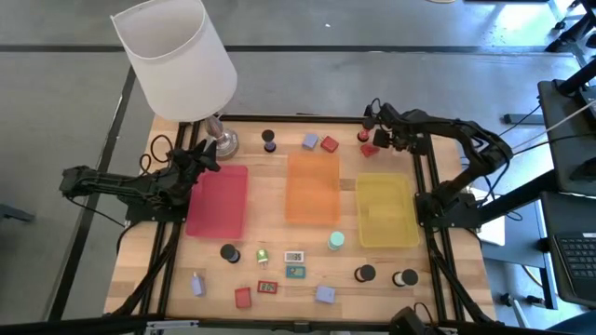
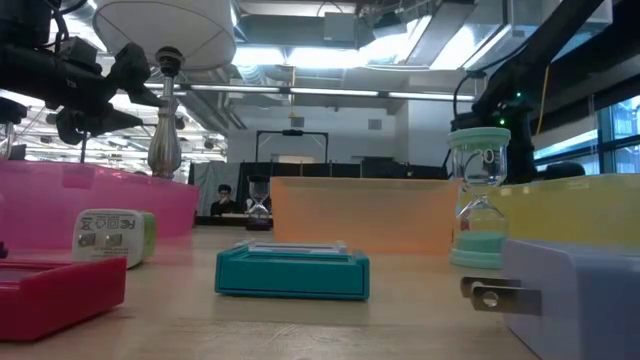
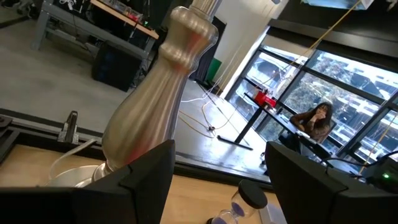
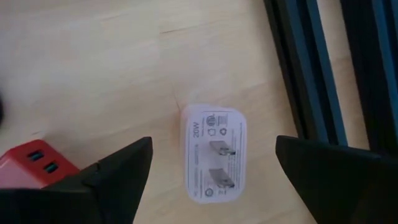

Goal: Pick & Place Office items
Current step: Put the pink charger adapter into the yellow bin

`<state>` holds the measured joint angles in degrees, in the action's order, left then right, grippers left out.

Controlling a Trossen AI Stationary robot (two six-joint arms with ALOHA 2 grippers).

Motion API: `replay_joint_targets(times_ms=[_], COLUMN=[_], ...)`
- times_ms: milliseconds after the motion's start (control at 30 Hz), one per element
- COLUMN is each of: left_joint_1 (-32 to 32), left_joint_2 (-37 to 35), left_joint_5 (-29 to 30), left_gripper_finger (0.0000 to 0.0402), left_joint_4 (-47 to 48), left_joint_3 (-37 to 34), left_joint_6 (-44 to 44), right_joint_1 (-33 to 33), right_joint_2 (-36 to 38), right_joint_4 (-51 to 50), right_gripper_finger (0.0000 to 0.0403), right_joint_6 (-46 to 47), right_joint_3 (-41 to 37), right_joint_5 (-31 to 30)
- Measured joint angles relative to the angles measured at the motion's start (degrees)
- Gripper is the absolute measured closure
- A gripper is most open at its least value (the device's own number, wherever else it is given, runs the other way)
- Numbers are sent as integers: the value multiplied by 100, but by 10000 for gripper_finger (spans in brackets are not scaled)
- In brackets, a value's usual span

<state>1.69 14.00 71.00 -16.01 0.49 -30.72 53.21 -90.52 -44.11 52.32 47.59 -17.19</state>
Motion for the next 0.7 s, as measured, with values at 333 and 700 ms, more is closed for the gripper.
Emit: replay_joint_targets(times_ms=[333,700], left_joint_1=[0,0], left_joint_2=[0,0], left_joint_5=[-2,-4], left_gripper_finger=[155,155], left_joint_4=[67,219], left_joint_3=[1,2], left_joint_6=[0,0], right_joint_1=[2,2], right_joint_2=[-349,-376], right_joint_4=[65,4], right_gripper_finger=[139,243], right_joint_6=[268,426], right_joint_3=[0,-2], right_joint_5=[-35,-35])
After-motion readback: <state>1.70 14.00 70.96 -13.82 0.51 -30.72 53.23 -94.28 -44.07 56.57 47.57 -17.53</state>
